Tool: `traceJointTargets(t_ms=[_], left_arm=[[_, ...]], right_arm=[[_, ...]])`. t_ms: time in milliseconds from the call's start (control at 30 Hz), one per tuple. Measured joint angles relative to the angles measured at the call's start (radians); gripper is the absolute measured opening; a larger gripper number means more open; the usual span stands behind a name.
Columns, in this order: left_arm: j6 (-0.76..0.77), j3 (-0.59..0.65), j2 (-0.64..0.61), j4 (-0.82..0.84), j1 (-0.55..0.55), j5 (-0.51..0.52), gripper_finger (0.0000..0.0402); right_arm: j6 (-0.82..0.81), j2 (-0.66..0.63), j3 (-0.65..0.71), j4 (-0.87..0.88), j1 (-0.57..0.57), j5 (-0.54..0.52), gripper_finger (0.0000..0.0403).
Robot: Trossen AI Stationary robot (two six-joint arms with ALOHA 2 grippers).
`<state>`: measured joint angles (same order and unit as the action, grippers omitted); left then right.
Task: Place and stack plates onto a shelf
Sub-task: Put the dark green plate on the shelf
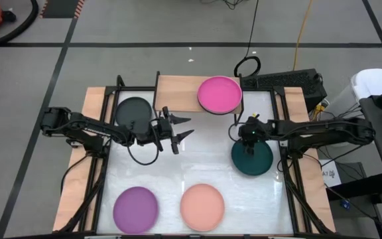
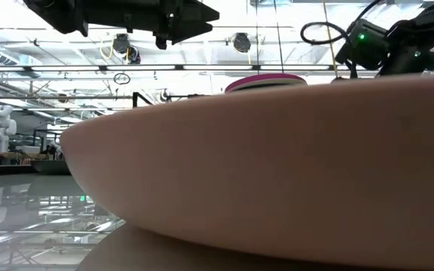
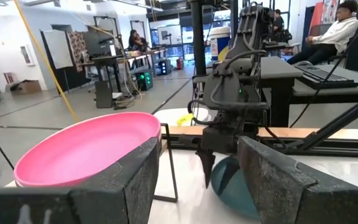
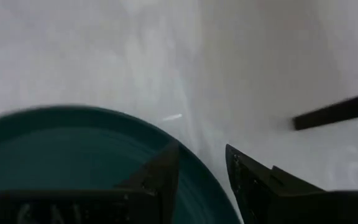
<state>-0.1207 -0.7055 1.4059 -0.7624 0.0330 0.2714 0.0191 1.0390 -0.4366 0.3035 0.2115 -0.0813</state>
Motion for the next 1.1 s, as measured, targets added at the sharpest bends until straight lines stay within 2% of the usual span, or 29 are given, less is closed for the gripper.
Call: traceJointTargets(t_ms=[267,667,767,900,1100], left_arm=[[0.004,0.0,0.0,0.004,0.0,0.0,0.0223],[0.007,0.0,0.0,0.004,0.0,0.0,0.0223],[0.007,0.0,0.0,0.004,0.0,0.0,0.0223],[0.004,0.0,0.0,0.004,0.0,0.0,0.0223],[0.003,0.0,0.0,0.003,0.0,0.0,0.0223]], right_arm=[[0.018,0.027,0.0,0.001,0.003,-0.028,0.0114],[-0.115,0.027,0.0,0.06,0.036,0.007,0.011],[-0.139,0.027,0.0,0.07,0.036,0.007,0.0084],[-0.144,0.027,0.0,0.07,0.036,0.01,0.0018],[-0.166,0.027,-0.033,0.097,0.036,0.058,0.0004]])
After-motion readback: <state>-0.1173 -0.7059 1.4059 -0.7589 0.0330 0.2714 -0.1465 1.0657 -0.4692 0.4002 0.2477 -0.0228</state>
